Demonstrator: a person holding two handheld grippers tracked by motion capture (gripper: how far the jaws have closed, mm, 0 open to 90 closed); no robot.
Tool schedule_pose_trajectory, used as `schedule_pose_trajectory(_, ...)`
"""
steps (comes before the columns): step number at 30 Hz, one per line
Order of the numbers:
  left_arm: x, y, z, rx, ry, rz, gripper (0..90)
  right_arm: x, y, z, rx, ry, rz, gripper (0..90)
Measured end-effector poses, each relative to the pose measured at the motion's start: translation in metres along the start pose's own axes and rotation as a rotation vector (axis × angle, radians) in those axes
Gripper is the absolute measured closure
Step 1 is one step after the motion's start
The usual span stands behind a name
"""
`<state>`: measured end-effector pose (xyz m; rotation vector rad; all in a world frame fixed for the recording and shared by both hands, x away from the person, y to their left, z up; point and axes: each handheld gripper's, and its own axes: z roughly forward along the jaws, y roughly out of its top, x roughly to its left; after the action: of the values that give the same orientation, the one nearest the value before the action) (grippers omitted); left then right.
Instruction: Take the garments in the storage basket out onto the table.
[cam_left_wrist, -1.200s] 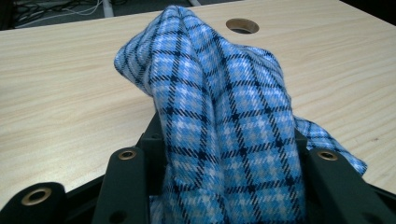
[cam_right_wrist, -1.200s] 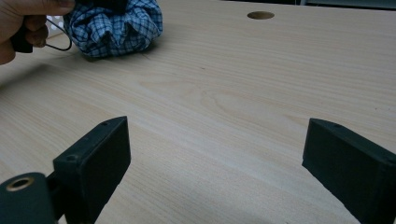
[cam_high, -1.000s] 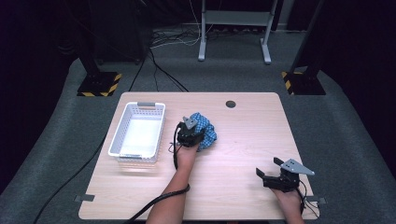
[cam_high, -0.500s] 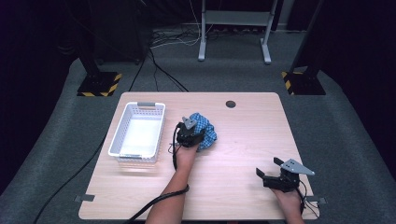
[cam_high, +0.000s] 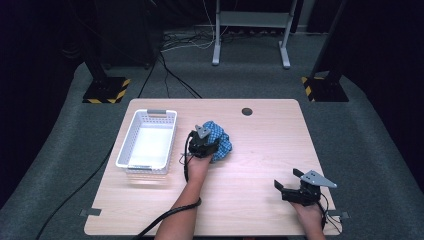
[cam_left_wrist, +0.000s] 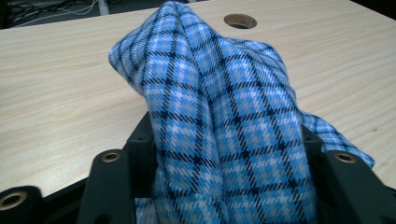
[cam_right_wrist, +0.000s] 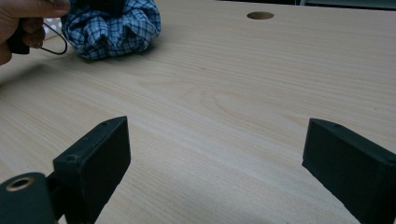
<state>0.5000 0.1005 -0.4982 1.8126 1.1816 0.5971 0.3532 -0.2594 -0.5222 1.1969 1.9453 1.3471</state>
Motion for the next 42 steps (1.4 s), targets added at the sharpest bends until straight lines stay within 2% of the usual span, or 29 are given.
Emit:
schedule_pose_trajectory(8,0.0015,0.0004,-0.0001,0.001,-0.019,-0.03,29.9,0.0,0.0,0.0,0.0,0.0,0.0,6.6)
schedule_pose_trajectory(16,0.0032,0.0006,-0.0022,-0.014,-0.004,-0.055,17.1,0.0,-0.0001,-0.0001,-0.001,0.0,-0.001,6.6)
schedule_pose_trajectory(22,0.0044,0.0004,-0.0037,-0.03,-0.022,-0.062,10.0,0.0,-0.0001,-0.0003,-0.002,0.001,0.0,6.6)
schedule_pose_trajectory(28,0.0031,0.0019,-0.0045,-0.032,-0.018,-0.041,6.9,0.0,-0.0001,-0.0003,-0.002,0.001,0.0,6.6)
schedule_pose_trajectory(42,0.0039,0.0022,-0.006,-0.035,-0.008,-0.041,6.5,0.0,-0.0001,-0.0002,-0.002,0.001,0.001,6.6)
